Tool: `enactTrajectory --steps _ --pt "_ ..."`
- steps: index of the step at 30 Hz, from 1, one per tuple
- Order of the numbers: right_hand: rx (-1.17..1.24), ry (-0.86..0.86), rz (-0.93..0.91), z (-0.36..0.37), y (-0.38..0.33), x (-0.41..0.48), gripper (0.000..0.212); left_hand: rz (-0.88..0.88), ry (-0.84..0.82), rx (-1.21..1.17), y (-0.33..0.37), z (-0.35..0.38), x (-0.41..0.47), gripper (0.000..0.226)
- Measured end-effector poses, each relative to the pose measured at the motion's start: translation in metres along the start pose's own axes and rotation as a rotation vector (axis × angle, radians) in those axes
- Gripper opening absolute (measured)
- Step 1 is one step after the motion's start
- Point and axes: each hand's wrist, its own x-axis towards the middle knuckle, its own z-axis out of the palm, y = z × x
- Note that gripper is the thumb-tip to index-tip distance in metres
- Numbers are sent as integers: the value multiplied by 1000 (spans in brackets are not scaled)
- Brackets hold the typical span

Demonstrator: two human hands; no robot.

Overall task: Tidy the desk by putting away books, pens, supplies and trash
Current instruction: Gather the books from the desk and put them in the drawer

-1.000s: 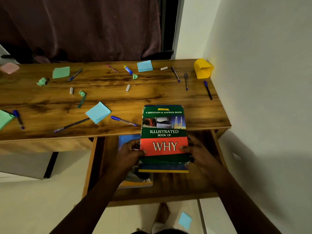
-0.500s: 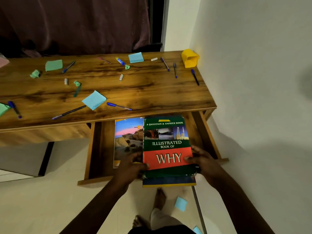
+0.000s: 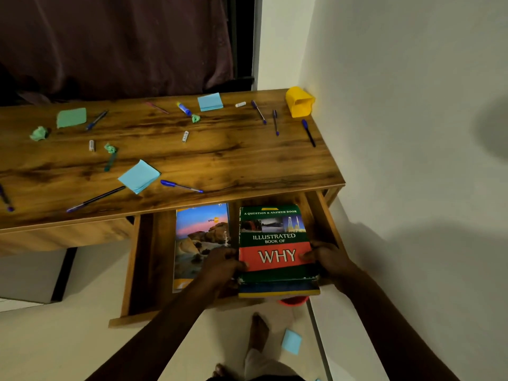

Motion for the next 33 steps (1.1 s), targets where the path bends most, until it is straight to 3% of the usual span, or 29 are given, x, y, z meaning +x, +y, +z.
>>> enactTrajectory --steps 11,17,33 --pt "38 52 63 -4 -10 86 22 -77 75 64 8 26 75 39" --pt "85 56 29 -3 10 104 28 -62 64 177 -1 35 91 43" --pt "-98 179 -59 -1 28 127 28 -92 90 120 -8 57 107 43"
